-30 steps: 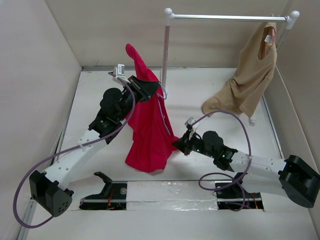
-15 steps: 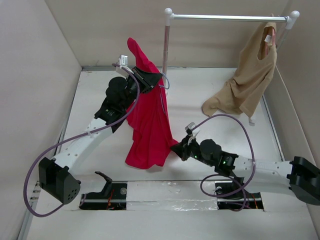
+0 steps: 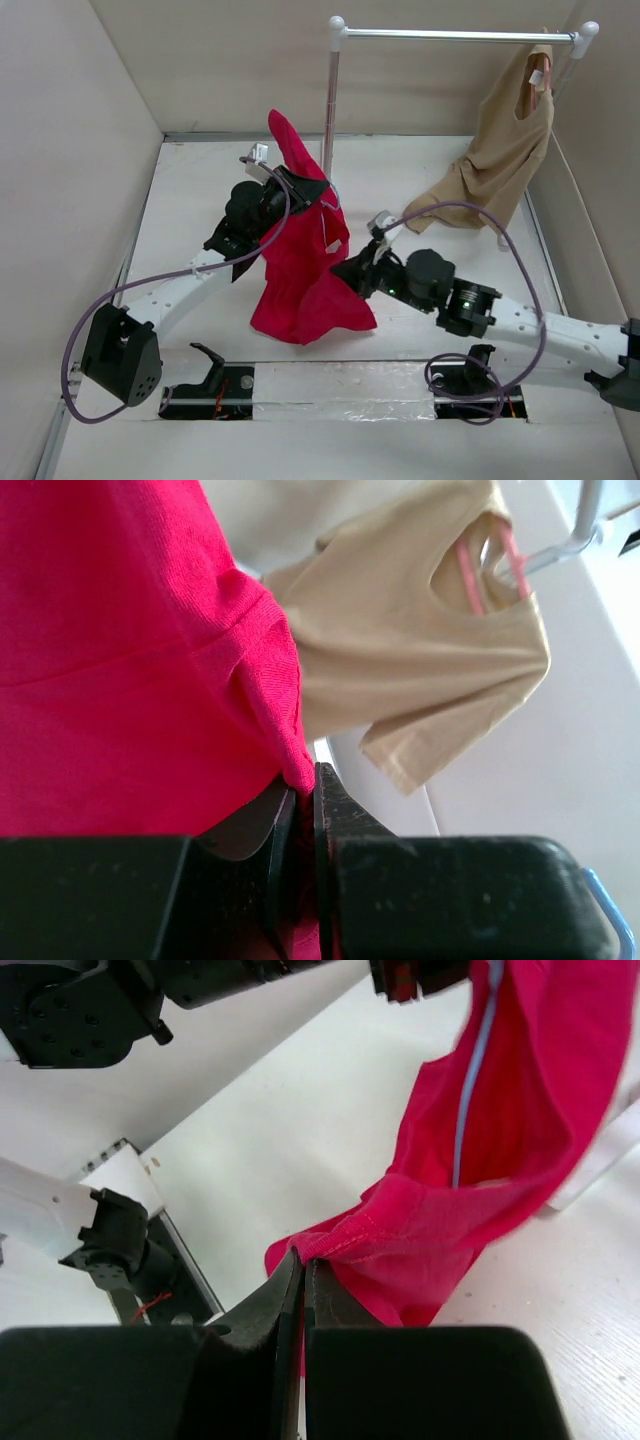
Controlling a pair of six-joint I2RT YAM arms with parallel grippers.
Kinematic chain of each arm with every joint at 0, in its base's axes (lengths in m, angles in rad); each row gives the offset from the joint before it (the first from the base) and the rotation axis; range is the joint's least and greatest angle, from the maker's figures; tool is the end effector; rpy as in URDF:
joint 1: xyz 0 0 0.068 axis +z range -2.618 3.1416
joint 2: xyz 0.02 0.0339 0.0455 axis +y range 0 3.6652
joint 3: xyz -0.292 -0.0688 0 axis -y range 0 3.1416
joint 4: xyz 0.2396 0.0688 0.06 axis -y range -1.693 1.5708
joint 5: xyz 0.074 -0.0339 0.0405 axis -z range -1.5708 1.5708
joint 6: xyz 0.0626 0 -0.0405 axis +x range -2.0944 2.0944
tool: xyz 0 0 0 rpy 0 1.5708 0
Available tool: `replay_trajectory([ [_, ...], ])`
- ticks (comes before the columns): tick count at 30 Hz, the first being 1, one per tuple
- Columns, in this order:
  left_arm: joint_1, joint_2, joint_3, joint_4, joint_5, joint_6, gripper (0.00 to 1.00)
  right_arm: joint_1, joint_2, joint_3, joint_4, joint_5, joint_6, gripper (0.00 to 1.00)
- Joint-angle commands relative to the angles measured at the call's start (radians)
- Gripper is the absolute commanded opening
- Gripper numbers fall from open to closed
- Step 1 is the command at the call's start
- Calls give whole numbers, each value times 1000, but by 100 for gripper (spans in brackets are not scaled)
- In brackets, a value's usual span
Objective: Place the t-shirt on the hanger
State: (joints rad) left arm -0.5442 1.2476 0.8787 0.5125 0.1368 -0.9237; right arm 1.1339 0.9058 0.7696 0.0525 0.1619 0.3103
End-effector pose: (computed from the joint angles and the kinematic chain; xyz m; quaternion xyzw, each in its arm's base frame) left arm 0.2582 -0.1662 0.3794 -0.0724 0.6511 -0.5384 0.5301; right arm 0.1025 0.1957 0.3588 -0.2435 0.6942 0.4013 0.5456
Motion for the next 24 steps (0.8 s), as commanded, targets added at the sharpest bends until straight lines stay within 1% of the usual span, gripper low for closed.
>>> replay_trajectory([
  [1,-8,-65,-15,106,64,-30,0,10,163,23,-49,-38,-17,0],
  [2,-8,-74,-18,97,75,-32,0,10,227,23,-77,-38,-4,0],
  [5,1,-102,-43,69,133,-46,0,10,262,-12,-10,-56,21,0],
  [7,1,-120,-72,52,171,-59,0,10,248,-15,-16,-50,33,8],
  [8,1,-126,-84,47,178,-63,0,10,240,-16,-22,-44,32,16],
  [9,1,-132,-101,46,181,-66,0,10,228,-4,-43,-42,29,35],
  [10,1,-148,-118,50,187,-72,0,10,220,11,-86,-29,17,42],
  [11,1,-151,-151,53,187,-75,0,10,214,29,-164,-24,7,49],
  [12,1,-155,-161,52,185,-76,0,10,196,68,-199,-16,4,58],
  [13,12,-160,-171,47,187,-78,0,10,185,86,-230,5,1,61],
  [15,12,-163,-201,55,185,-79,0,10,160,103,-249,17,-8,61],
  [16,12,-163,-211,64,179,-83,0,10,142,124,-252,15,-17,61],
  [17,12,-163,-219,66,179,-87,0,10,134,132,-241,19,-17,56],
  [18,12,-162,-219,66,179,-87,0,10,128,137,-227,18,-17,30],
  [19,12,-160,-218,61,181,-87,0,10,120,128,-198,18,-8,21],
  [20,12,-160,-215,60,178,-86,0,10,122,122,-169,19,-8,9],
  [21,12,-163,-216,60,176,-87,0,10,130,120,-125,22,-7,0],
  [24,3,-166,-213,63,165,-93,0,10,186,114,-65,91,4,0],
])
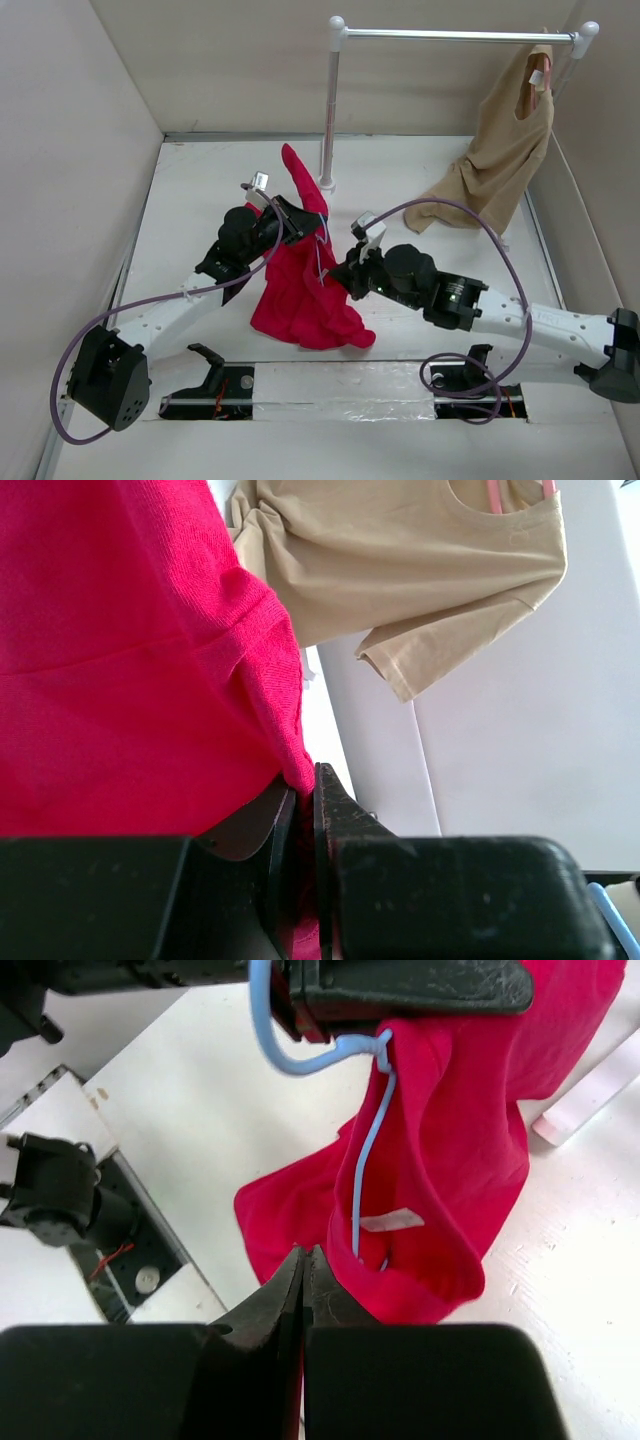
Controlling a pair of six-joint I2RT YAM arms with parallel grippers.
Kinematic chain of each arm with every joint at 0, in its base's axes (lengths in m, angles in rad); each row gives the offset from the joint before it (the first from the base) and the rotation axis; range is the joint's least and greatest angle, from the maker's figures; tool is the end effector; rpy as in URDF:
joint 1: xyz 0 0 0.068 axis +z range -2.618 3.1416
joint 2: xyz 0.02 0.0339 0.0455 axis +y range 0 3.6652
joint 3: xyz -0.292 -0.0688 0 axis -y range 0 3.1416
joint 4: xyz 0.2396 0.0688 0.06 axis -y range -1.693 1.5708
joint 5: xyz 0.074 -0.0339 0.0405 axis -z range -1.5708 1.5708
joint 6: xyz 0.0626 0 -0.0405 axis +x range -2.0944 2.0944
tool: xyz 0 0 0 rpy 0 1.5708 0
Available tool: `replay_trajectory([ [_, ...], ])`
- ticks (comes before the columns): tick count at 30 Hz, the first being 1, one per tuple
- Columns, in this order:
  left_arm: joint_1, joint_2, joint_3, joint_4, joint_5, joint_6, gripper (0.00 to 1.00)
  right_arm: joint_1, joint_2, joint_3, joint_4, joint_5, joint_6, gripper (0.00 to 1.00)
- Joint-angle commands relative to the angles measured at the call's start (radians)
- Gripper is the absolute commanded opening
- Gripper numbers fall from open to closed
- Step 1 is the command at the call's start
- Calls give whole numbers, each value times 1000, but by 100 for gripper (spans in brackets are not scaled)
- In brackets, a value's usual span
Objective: Place the t-shirt on the hanger
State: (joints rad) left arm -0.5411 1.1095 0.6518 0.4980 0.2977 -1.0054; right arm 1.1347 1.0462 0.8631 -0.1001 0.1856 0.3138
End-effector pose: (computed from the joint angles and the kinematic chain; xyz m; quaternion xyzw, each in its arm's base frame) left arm 0.2179 -0.1523 0.3283 -0.0535 0.6913 -0.5717 0.4387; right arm 0.1162 0.2221 0.3437 -0.2668 0.7524 0.3405 0.4967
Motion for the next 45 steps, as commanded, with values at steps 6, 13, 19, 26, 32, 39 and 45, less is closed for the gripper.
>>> replay_trajectory([
  [6,-22,-37,5,88,-19,-18,0,10,139,24,195,92,22,31],
  [13,-22,-39,11,70,-15,-13,0,-65,199,-22,310,58,51,32],
  [19,-22,-45,6,71,-19,-12,0,-78,252,-25,318,92,73,22],
  [26,-22,-40,16,70,-20,-9,0,-78,253,-65,365,120,68,22],
  [32,-22,-34,25,50,-35,7,0,-78,233,-84,359,167,64,0],
  [39,-13,-10,124,-62,-107,115,48,-78,141,-116,304,166,47,0],
  [45,-13,-20,169,-121,-222,172,63,-78,57,-182,312,150,54,0],
])
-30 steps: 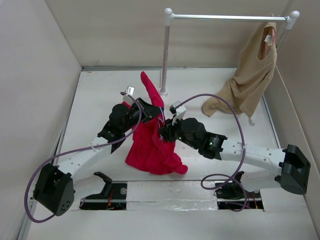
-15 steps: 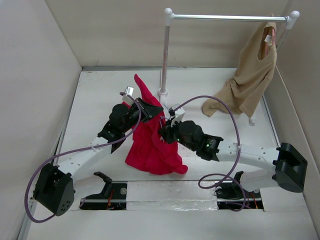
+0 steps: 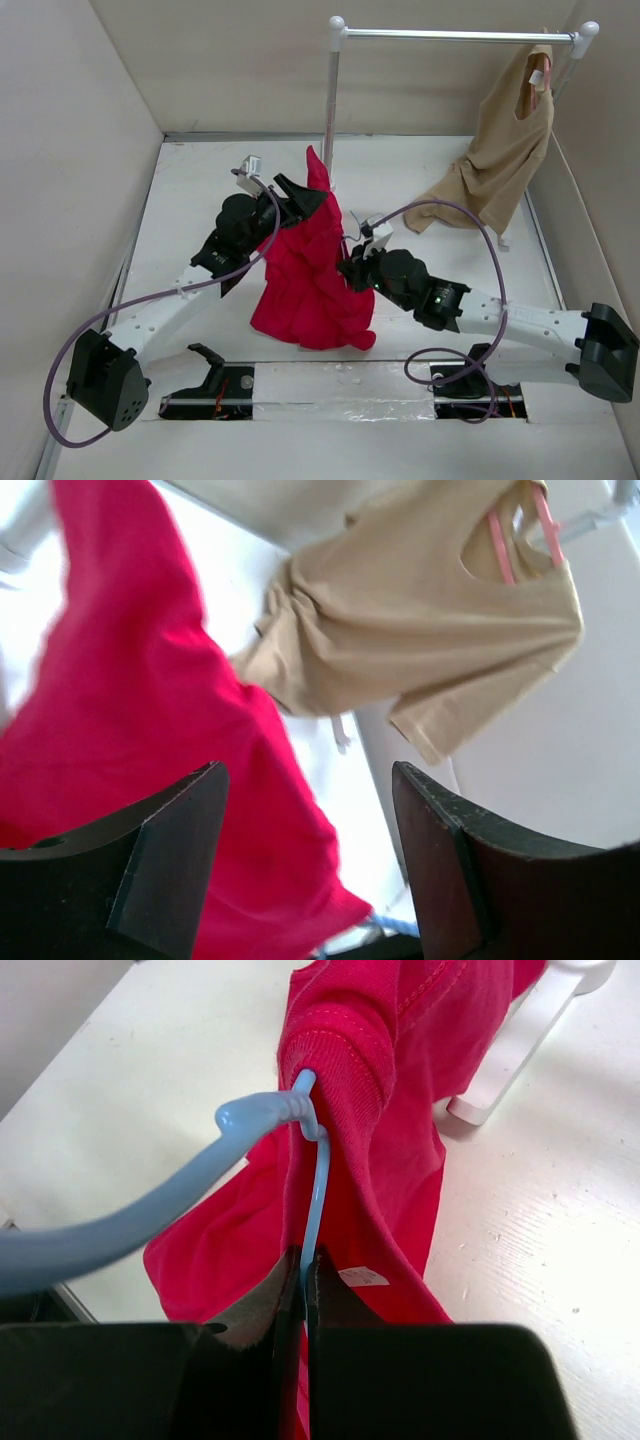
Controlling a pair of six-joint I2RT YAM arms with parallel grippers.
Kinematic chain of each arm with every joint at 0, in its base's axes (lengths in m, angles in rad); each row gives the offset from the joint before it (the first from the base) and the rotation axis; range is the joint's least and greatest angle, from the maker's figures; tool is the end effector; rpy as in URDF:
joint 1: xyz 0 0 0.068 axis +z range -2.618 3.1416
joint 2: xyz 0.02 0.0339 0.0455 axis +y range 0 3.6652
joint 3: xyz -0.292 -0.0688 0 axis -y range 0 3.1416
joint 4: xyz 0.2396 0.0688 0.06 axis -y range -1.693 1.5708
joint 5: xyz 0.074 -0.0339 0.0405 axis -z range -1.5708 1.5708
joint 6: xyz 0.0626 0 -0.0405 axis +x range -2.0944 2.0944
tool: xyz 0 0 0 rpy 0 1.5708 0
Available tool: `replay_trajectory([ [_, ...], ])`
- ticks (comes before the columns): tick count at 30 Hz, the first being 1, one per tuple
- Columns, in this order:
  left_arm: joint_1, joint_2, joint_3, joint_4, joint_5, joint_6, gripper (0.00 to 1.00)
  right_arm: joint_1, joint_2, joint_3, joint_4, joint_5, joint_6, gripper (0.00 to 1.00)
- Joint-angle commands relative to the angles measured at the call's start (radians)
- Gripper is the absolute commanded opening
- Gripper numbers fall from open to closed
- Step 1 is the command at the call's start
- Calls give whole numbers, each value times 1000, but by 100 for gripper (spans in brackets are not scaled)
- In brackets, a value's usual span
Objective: Place the t-shirt on the hanger
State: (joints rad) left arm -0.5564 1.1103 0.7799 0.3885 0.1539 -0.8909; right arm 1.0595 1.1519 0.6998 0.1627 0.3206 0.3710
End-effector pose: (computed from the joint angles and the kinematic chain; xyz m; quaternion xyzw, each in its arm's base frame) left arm 0.2259 -0.1518 0.3620 -0.0588 0.6840 -0.5197 0.5085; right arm 0.1497 0.2265 0.2915 -0.1773 0.7772 0.2904 0.5294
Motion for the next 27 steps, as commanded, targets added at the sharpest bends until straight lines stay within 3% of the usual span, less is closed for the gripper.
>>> replay_trajectory([
  [1,3,-26,39,-14,-129,67,63,-3,-58,-22,44,15,0,0],
  [10,47,124,157,-31,-283,135,67,-3,-113,-31,15,-18,-7,0],
  [16,56,218,269,1,-257,187,66,-3,-141,-42,-3,-44,-14,0],
  [27,56,361,395,-36,-376,199,62,-3,-198,-60,-26,-77,-15,0],
])
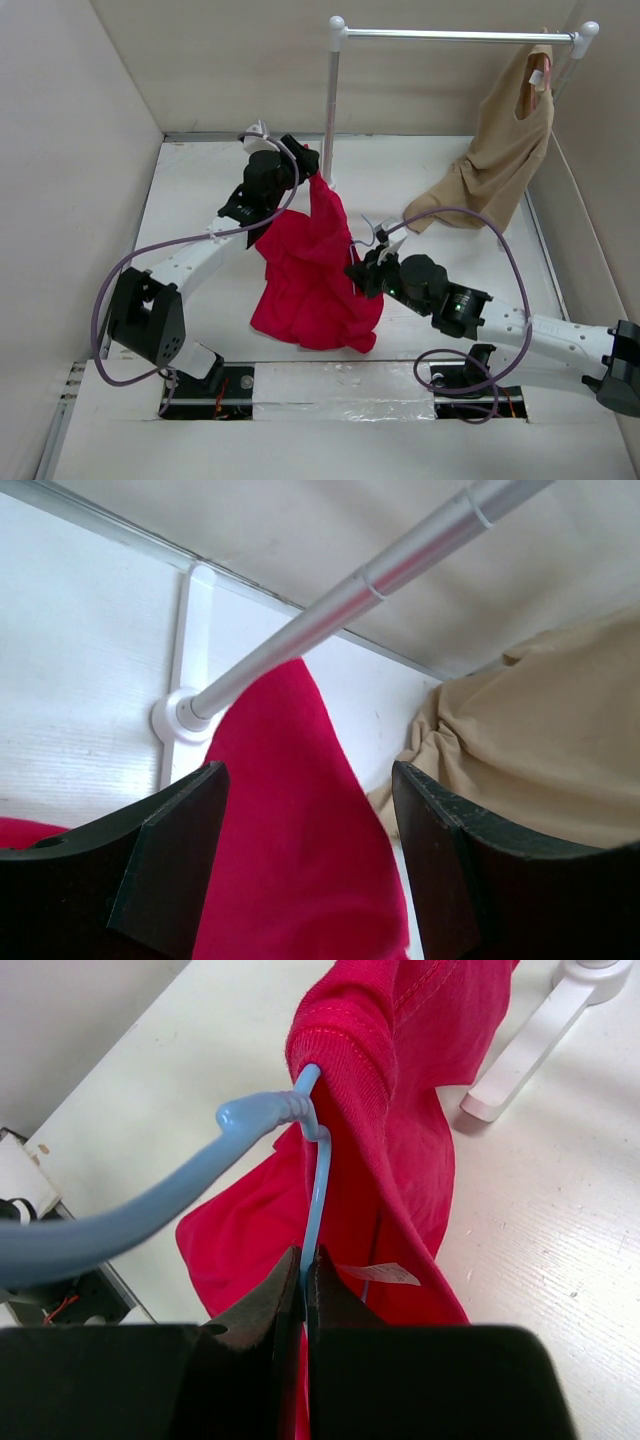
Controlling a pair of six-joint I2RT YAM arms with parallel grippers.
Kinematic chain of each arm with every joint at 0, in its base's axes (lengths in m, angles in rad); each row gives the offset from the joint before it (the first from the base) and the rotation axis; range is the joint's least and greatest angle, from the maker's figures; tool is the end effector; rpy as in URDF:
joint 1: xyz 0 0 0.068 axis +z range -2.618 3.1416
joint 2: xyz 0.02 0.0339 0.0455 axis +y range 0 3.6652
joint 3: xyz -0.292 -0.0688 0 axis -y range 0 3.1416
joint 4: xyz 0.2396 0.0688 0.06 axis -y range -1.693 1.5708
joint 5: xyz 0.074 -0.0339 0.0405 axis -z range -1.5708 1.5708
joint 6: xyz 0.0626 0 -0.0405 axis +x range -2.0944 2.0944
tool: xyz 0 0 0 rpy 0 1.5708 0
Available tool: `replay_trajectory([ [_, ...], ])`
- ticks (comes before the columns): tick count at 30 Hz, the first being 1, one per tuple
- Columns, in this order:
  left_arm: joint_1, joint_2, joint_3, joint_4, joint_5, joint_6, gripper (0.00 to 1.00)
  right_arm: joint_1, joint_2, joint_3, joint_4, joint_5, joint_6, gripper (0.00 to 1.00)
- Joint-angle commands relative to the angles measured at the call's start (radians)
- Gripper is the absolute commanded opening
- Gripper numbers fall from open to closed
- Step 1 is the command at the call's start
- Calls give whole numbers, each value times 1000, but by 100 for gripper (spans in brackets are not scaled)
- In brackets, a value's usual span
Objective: Place the t-shirt on the hanger
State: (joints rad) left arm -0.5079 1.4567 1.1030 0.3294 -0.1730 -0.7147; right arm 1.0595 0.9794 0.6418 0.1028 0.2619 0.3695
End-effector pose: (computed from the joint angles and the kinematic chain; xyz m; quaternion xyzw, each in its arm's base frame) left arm 0.3267 -0.1695 0.3736 -0.1336 0.7029 -0.3487 0.6053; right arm 0.1286 0.1961 0.3019 -0.1871 0.7598 0.3250 0.5311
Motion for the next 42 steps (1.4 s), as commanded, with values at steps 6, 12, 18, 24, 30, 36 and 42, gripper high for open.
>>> replay_trajectory([
  [6,8,50,100,49,-49,14,62,-3,-39,-4,32,-44,-6,0],
  [12,8,70,124,42,-59,18,40,-3,-50,-2,18,-50,2,0],
  [18,8,73,133,34,-80,26,1,-3,-67,1,14,-43,3,0],
  [24,8,62,158,19,-105,60,0,-3,-97,-2,-20,-33,6,0],
  [30,8,51,231,-13,-226,165,0,-3,-145,-25,-45,-42,0,0],
  [36,48,73,310,-67,-241,224,0,-3,-186,-27,-90,-46,-6,0],
  [42,126,106,406,-127,-211,236,0,7,-251,-36,-175,-36,-14,0],
])
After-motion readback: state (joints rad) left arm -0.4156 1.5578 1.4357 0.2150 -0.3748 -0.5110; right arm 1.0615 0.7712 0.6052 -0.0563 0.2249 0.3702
